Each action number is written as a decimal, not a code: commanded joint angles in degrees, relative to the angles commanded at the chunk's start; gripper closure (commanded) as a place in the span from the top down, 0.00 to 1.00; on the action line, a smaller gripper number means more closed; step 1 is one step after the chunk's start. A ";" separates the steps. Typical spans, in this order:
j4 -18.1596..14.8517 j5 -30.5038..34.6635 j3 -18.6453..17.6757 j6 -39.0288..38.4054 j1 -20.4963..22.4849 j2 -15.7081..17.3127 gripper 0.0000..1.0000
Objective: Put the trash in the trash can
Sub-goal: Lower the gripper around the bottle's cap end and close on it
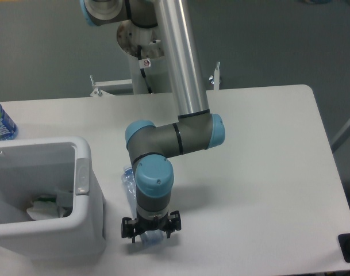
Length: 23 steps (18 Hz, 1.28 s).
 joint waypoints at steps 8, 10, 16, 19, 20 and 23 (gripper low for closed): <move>-0.09 0.35 0.00 0.09 -0.09 0.35 0.63; -0.09 0.35 0.00 0.35 -0.09 0.44 0.62; -0.09 0.18 0.00 0.97 0.17 1.84 0.61; 0.17 -0.17 0.88 1.14 1.57 3.60 0.61; 0.44 -0.17 0.97 1.23 2.19 4.21 0.61; 0.53 -0.78 1.14 2.46 2.81 5.18 0.55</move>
